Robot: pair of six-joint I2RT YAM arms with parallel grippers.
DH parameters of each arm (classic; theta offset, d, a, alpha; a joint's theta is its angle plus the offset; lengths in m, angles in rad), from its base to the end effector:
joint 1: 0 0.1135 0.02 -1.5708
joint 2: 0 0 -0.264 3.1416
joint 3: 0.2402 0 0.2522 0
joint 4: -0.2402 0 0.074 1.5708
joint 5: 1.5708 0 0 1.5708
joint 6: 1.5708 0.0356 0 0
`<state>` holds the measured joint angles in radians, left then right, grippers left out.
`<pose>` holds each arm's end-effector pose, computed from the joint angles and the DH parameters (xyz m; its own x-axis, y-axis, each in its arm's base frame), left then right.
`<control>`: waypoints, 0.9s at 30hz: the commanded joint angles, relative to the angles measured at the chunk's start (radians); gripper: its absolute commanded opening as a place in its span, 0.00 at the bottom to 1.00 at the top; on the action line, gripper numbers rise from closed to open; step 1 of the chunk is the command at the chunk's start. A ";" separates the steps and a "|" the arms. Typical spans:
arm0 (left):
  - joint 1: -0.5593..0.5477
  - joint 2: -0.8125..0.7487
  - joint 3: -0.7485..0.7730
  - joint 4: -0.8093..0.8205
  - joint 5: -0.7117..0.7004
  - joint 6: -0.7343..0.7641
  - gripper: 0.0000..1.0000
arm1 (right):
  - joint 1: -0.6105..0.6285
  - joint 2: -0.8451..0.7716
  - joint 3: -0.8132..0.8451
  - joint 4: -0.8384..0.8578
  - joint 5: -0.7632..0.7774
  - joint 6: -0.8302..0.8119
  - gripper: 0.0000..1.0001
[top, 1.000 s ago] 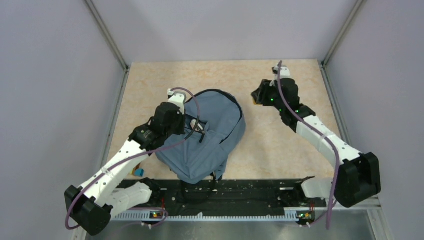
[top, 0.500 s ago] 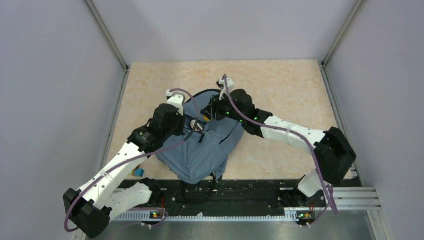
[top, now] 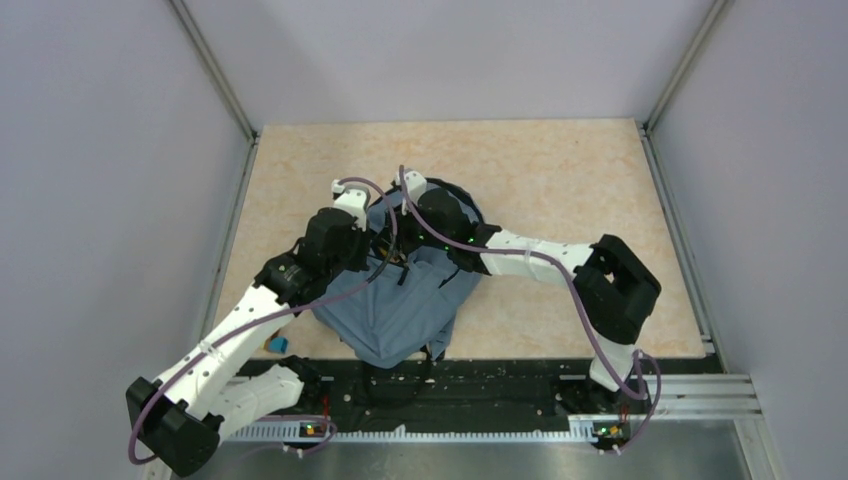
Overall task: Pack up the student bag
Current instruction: Place the stationery in the student bag.
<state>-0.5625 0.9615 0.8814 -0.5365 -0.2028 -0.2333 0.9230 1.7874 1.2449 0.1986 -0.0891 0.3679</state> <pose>0.1787 -0.1042 0.3072 -0.5645 0.0882 -0.8207 0.2599 0.9627 -0.0753 0.2512 0.3373 0.2593 -0.4937 -0.0587 -0.8677 -0.7151 0.5952 0.3666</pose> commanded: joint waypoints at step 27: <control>0.009 -0.036 0.012 0.075 -0.036 0.023 0.00 | 0.061 -0.117 -0.091 -0.010 -0.176 -0.157 0.72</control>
<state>-0.5625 0.9573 0.8803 -0.5529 -0.1940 -0.2329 0.9463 1.7443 1.1633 0.2081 -0.2260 0.2592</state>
